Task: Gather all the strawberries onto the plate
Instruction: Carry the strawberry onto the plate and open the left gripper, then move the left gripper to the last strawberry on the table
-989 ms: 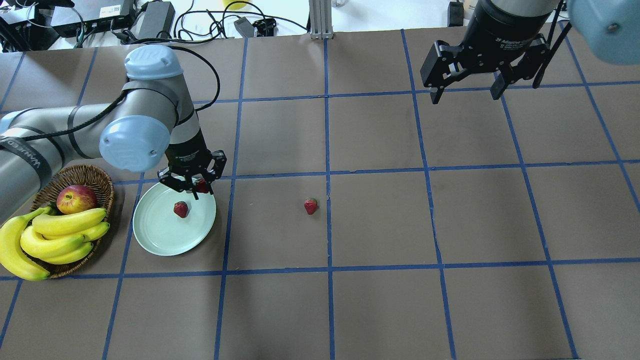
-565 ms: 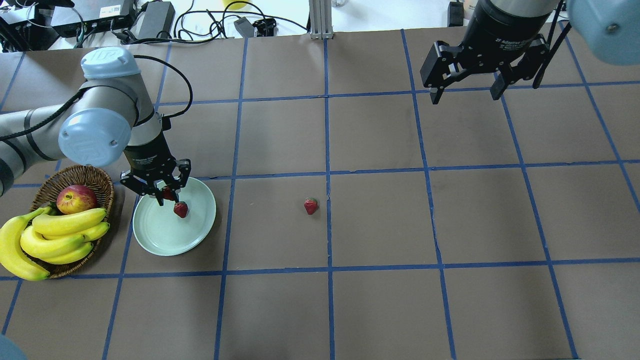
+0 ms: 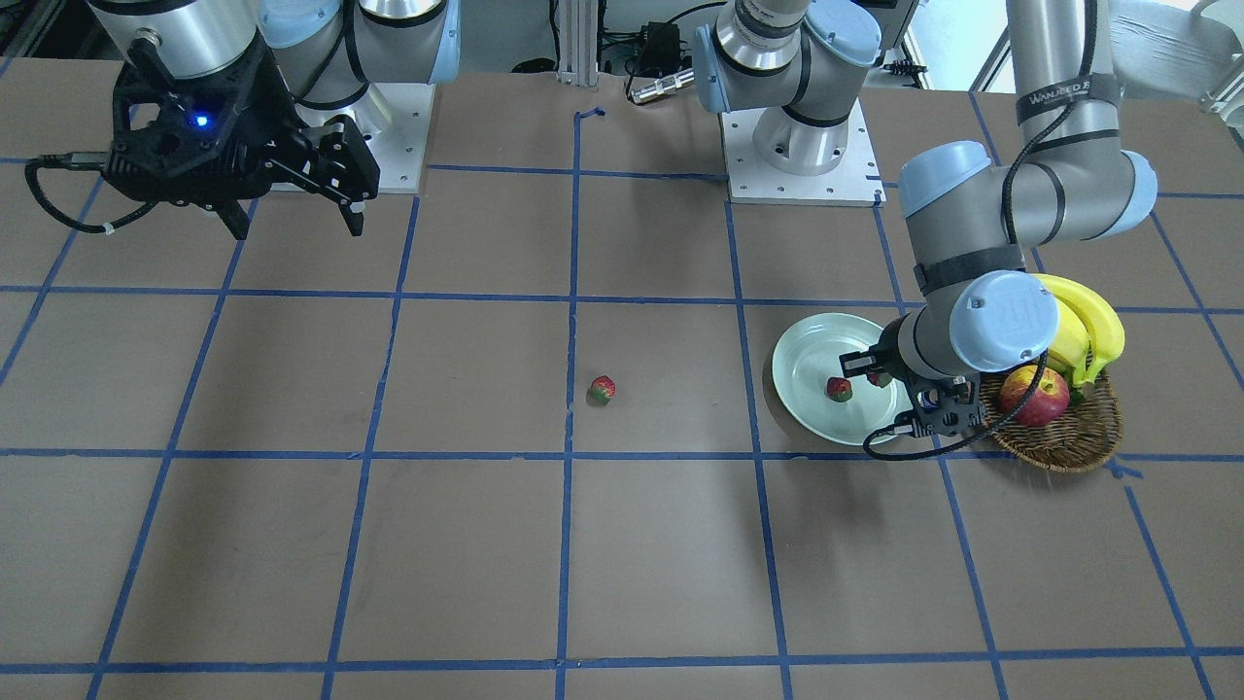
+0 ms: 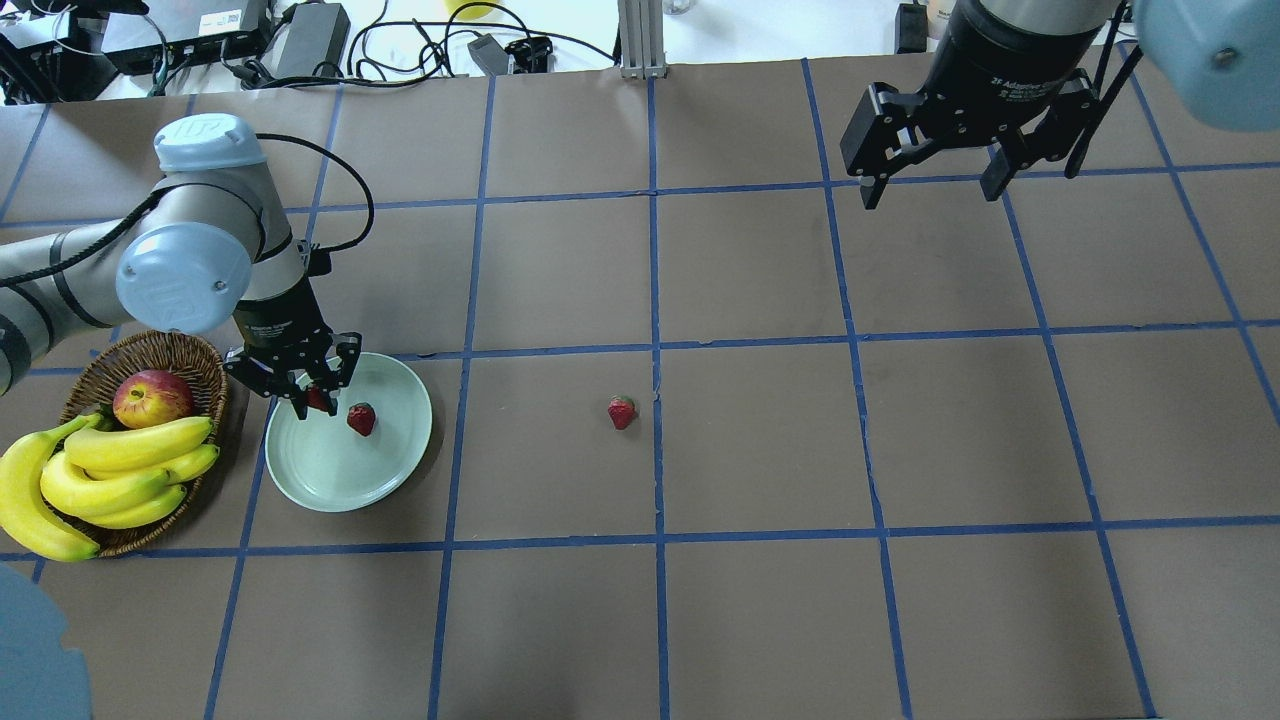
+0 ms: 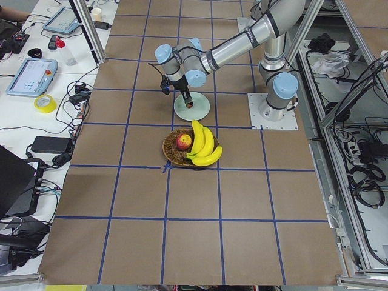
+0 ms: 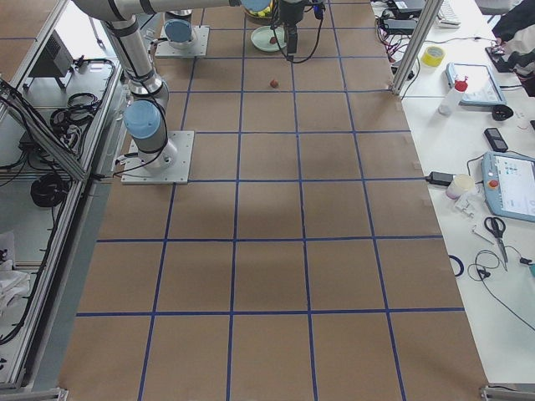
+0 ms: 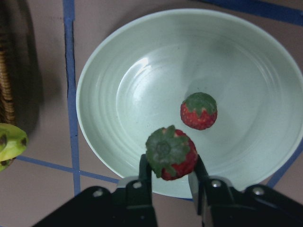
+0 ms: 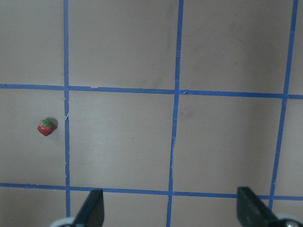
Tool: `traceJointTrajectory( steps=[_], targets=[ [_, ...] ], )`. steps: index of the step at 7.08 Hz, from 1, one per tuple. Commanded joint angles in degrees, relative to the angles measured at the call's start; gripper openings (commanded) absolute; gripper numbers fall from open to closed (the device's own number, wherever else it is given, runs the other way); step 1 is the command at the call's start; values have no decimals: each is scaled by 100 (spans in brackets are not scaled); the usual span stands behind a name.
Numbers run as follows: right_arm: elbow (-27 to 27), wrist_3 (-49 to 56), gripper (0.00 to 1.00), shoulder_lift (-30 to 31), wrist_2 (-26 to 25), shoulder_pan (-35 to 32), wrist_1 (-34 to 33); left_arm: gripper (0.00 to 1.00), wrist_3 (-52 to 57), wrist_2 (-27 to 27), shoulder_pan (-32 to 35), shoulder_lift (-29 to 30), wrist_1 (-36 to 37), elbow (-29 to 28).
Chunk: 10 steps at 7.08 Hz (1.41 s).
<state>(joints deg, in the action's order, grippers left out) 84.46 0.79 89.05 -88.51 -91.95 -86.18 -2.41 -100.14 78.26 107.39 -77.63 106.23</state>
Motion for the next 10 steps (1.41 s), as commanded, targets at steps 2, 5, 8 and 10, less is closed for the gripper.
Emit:
traceJointTrajectory(
  steps=[2, 5, 8, 10],
  targets=[
    [1, 0, 100, 7, 0, -7, 5, 99, 3, -50, -4, 115, 38, 38],
    [1, 0, 100, 7, 0, -7, 5, 100, -110, 116, 57, -50, 20, -6],
    [1, 0, 100, 7, 0, -7, 5, 100, -1537, 1258, 1142, -280, 151, -76],
    [1, 0, 100, 7, 0, -7, 5, 100, -2447, 2031, 1560, -122, 1116, -147]
  ],
)
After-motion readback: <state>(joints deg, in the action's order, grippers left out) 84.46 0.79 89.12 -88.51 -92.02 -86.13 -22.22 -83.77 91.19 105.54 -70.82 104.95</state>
